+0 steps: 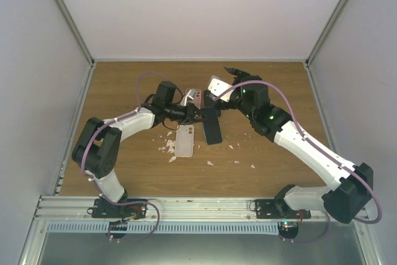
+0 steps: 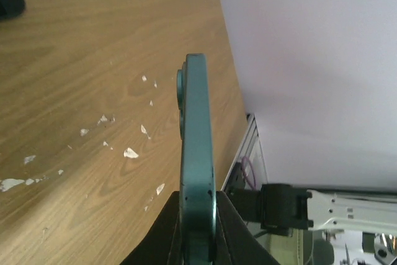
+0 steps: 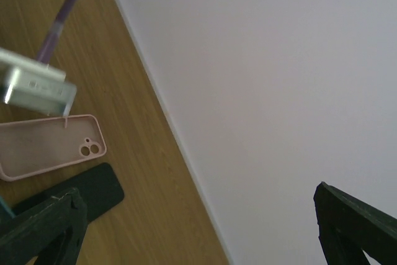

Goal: Take the phone out of the phone case
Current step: Place the phone at the center of the board.

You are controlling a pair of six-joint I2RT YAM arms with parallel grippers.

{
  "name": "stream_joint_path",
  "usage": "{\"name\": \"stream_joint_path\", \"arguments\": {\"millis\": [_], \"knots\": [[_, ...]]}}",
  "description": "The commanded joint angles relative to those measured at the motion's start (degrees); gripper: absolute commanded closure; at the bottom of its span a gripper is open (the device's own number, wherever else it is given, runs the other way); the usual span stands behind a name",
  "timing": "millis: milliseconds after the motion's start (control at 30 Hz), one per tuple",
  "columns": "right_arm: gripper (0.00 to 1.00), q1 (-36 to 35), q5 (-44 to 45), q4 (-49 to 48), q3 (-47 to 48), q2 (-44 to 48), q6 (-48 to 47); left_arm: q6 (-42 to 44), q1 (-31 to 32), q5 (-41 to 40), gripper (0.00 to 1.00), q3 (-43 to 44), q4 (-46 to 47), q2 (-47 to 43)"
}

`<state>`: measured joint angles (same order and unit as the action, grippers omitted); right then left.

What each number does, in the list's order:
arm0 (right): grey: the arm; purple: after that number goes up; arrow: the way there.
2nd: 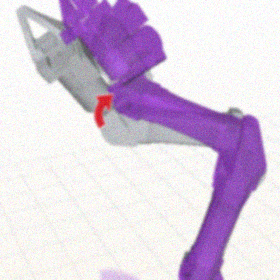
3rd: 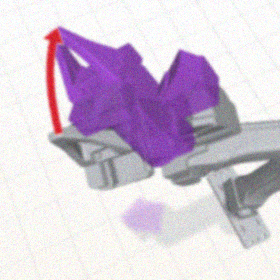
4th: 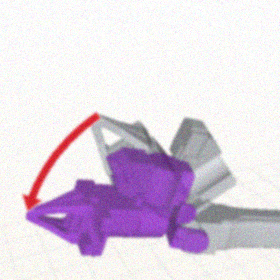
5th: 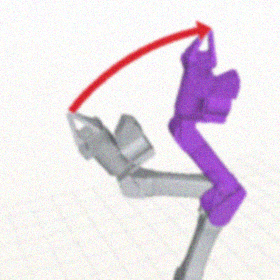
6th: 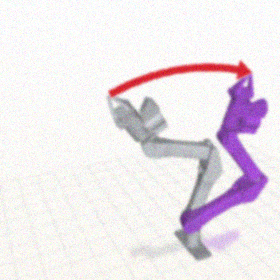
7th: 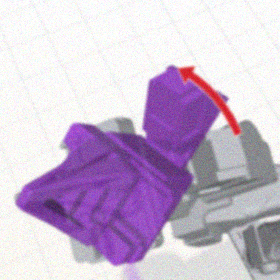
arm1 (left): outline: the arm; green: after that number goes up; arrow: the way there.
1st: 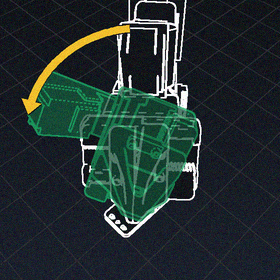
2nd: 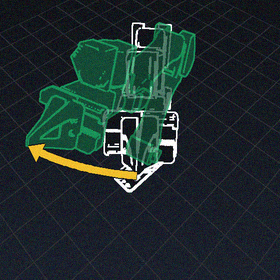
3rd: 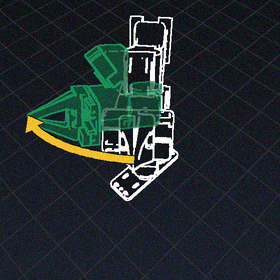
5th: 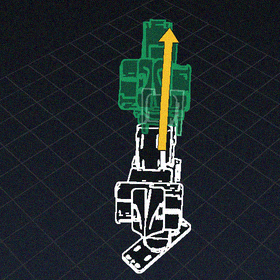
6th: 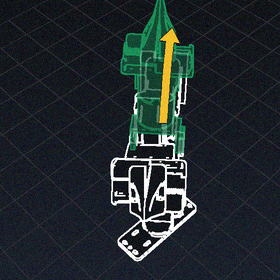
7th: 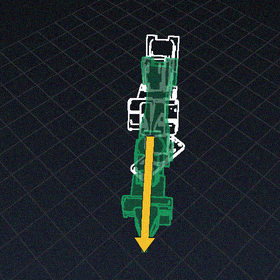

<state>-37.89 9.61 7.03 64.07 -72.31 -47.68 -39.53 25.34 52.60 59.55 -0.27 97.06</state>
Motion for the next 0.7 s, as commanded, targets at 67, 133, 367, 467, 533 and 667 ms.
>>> {"name": "stream_joint_path", "arguments": {"millis": [67, 133, 367, 467, 533, 667], "knots": [[0.00, 2.6, -4.9, 5.8, 7.1, 0.1, 8.3, 4.9, 3.4, 3.3, 1.00, 3.1, -0.3, 3.9], [0.00, 3.0, -5.8, 7.0, 8.9, -0.3, 9.5, 5.5, 3.9, 2.8, 1.00, 2.1, -0.1, 4.7], [0.00, 3.2, -7.0, 9.1, 10.9, -0.6, 11.1, 7.0, 4.3, 1.0, 1.00, 1.8, -0.2, 8.4], [0.00, 3.2, -6.7, 9.1, 10.8, -0.9, 11.0, 7.4, 4.5, 0.7, 1.00, 3.1, -1.3, 10.6], [0.01, 3.2, -6.8, 9.2, 11.1, -1.0, 11.2, 7.6, 4.7, 0.6, 1.00, 3.9, -1.7, 11.9], [0.00, 3.3, -7.4, 10.3, 12.5, -1.2, 11.9, 8.1, 5.4, 0.2, 1.00, 4.8, -2.1, 13.5]]}}
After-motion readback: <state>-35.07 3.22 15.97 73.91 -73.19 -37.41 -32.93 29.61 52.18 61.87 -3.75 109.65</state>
